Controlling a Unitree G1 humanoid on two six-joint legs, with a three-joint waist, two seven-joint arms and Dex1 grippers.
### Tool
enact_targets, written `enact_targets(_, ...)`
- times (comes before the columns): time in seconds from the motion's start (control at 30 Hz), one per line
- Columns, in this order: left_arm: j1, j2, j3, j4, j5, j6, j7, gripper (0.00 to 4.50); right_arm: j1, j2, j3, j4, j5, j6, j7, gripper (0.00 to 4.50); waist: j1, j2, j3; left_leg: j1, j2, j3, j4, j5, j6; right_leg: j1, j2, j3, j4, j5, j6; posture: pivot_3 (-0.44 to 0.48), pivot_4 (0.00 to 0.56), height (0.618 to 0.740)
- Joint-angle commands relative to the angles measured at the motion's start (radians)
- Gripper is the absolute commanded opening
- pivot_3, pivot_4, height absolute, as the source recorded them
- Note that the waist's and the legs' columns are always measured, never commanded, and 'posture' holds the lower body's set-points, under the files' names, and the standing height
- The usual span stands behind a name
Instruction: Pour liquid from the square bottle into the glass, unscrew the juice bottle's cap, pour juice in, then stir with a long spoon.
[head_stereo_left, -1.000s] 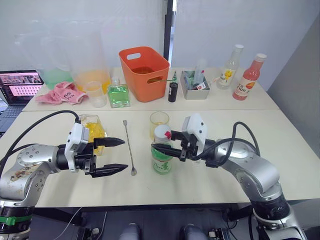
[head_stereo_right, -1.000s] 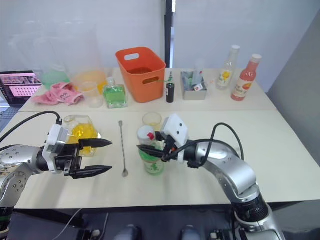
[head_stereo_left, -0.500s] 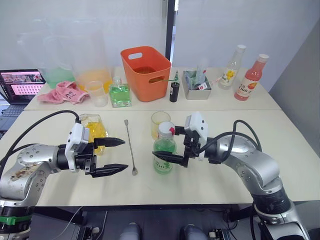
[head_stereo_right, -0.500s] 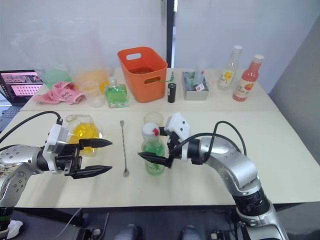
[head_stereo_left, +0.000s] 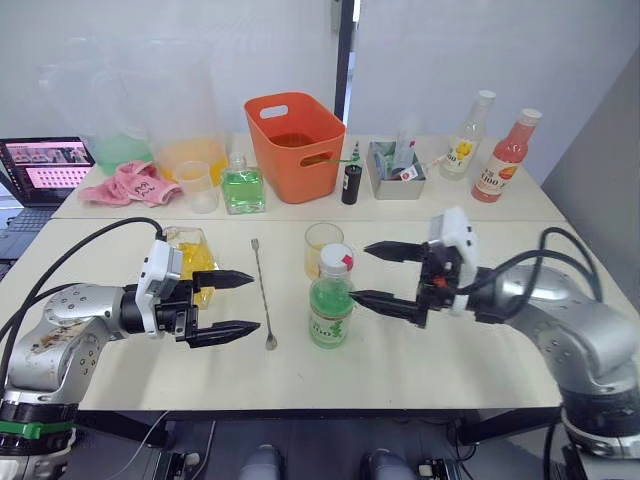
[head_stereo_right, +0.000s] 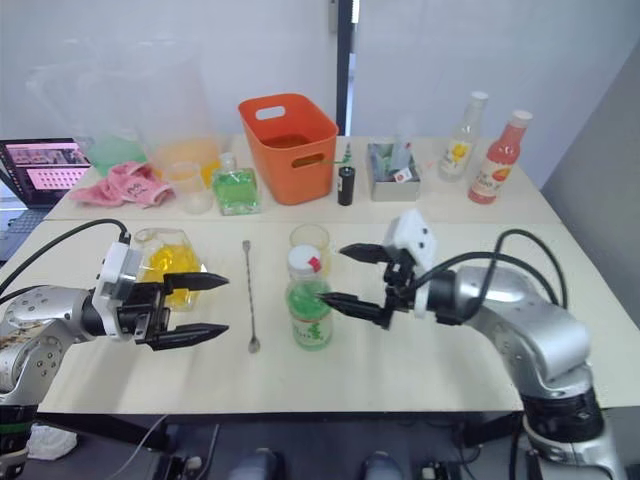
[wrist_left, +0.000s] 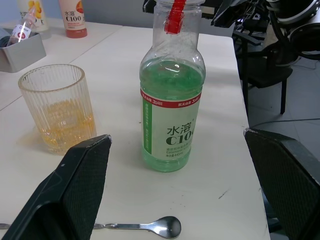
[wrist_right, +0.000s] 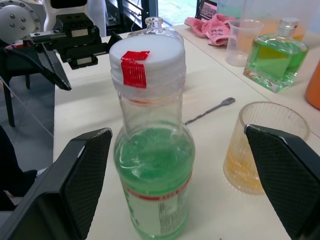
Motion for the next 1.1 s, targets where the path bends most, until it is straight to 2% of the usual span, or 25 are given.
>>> enact_targets(0.03, -0.026, 0.006, 0.001, 0.001, -0.02, 0.02, -0.006, 4.5, 0.024, -0.038, -0.076, -0.051, 0.054, 0.01, 0.001, 4.49, 0.001, 0.0, 0.0, 0.0, 0.0, 0.0, 0.0, 0.0, 0.0, 0.0, 0.0, 0.0, 0.0, 0.0, 0.0, 0.0, 0.15, 0.739)
enact_targets(0.23, -0.044, -0.006, -0.006, 0.007, -0.017, 0.032, -0.002, 4.5, 0.09, -0.06, -0.137, -0.068, 0.081, 0.006, -0.038, 4.49, 0.001, 0.0, 0.0, 0.0, 0.0, 0.0, 0.0, 0.0, 0.0, 0.0, 0.0, 0.0, 0.0, 0.0, 0.0, 0.0, 0.15, 0.739)
enact_targets(0.43, -0.024, -0.029, 0.012, 0.017, -0.003, 0.013, 0.021, 4.5, 0.212, -0.068, -0.193, -0.071, 0.017, -0.055, -0.085, 4.49, 0.007, 0.0, 0.0, 0.0, 0.0, 0.0, 0.0, 0.0, 0.0, 0.0, 0.0, 0.0, 0.0, 0.0, 0.0, 0.0, 0.15, 0.739)
enact_targets(0.57, 0.023, -0.044, 0.034, 0.038, 0.018, -0.032, 0.033, 4.5, 0.355, -0.069, -0.242, -0.082, -0.033, -0.105, -0.091, 4.49, 0.012, 0.0, 0.0, 0.0, 0.0, 0.0, 0.0, 0.0, 0.0, 0.0, 0.0, 0.0, -0.001, 0.0, 0.0, 0.0, 0.15, 0.739)
enact_targets(0.7, 0.039, -0.045, 0.038, 0.035, 0.014, -0.049, 0.041, 4.5, 0.391, -0.057, -0.262, -0.099, -0.016, -0.118, -0.111, 4.49, 0.011, 0.0, 0.0, 0.0, 0.0, 0.0, 0.0, 0.0, 0.0, 0.0, 0.0, 0.0, 0.0, 0.0, 0.0, 0.0, 0.15, 0.739)
enact_targets(0.9, -0.108, -0.057, -0.025, 0.011, -0.042, 0.036, 0.039, 4.5, 0.401, -0.057, -0.268, -0.108, 0.019, -0.111, -0.113, 4.49, 0.019, -0.001, 0.0, 0.0, 0.0, 0.0, 0.001, 0.0, 0.0, 0.001, 0.0, 0.0, -0.001, 0.0, 0.0, 0.0, 0.15, 0.739)
enact_targets(1.1, -0.319, -0.12, -0.167, 0.111, 0.007, 0.086, 0.001, 4.5, 0.374, -0.102, -0.259, -0.11, 0.092, -0.06, -0.086, 4.49, 0.017, -0.001, 0.0, 0.0, -0.001, 0.0, 0.002, 0.0, 0.0, 0.003, 0.0, 0.0, -0.002, 0.001, 0.001, 0.0, 0.15, 0.739)
